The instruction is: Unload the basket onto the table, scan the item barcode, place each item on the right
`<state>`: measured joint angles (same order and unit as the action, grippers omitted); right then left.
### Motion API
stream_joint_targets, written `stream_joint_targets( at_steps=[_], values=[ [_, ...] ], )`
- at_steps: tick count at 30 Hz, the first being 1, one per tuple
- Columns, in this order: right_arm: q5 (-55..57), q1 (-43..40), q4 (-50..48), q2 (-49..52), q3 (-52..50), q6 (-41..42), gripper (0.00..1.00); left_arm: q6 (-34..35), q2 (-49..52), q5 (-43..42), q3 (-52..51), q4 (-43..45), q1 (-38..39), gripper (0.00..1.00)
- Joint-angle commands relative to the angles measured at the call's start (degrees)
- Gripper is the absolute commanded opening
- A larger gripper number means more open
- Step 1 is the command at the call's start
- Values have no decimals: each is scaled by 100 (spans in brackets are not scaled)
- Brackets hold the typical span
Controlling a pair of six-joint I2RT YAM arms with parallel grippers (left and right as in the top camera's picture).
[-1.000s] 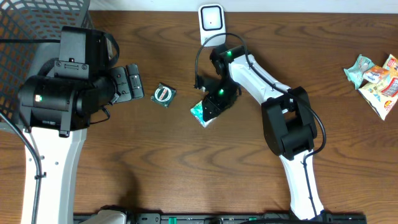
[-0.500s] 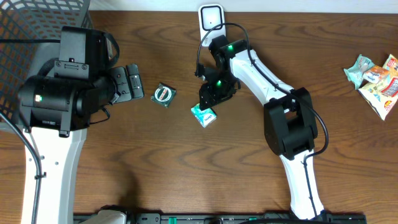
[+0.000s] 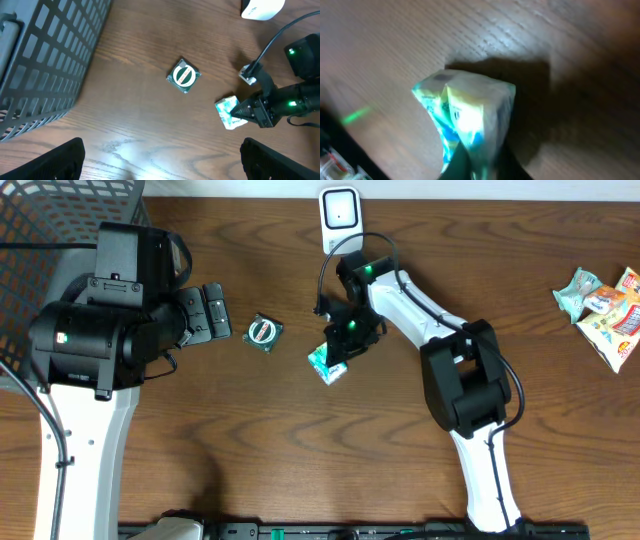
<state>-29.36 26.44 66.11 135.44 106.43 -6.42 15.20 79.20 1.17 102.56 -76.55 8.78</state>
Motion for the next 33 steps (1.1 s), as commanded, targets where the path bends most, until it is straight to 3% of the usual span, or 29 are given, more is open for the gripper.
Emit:
stream_joint_targets(
  at_steps=[1, 7, 11, 18, 24, 33],
  values=[
    [-245, -2, 81, -11, -50, 208, 1, 13, -13, -37, -33, -20, -20, 98],
    [-3191, -566, 483, -22, 131, -1075, 1, 13, -13, -37, -33, -20, -20, 98],
    [-4435, -1080, 809, -22, 131, -1790, 1, 13, -13, -37, -33, -20, -20, 98],
    [-5191, -1703, 1576, -22, 131, -2756, 1, 13, -13, -37, -33, -20, -20, 98],
    [-5895, -2000, 3152, -22, 131, -4697, 1, 13, -13, -37, -33, -20, -20, 98],
    [-5939, -1958, 3143, -101, 114, -4450, 1, 13, -13, -37, -33, -20, -20, 98]
  ],
)
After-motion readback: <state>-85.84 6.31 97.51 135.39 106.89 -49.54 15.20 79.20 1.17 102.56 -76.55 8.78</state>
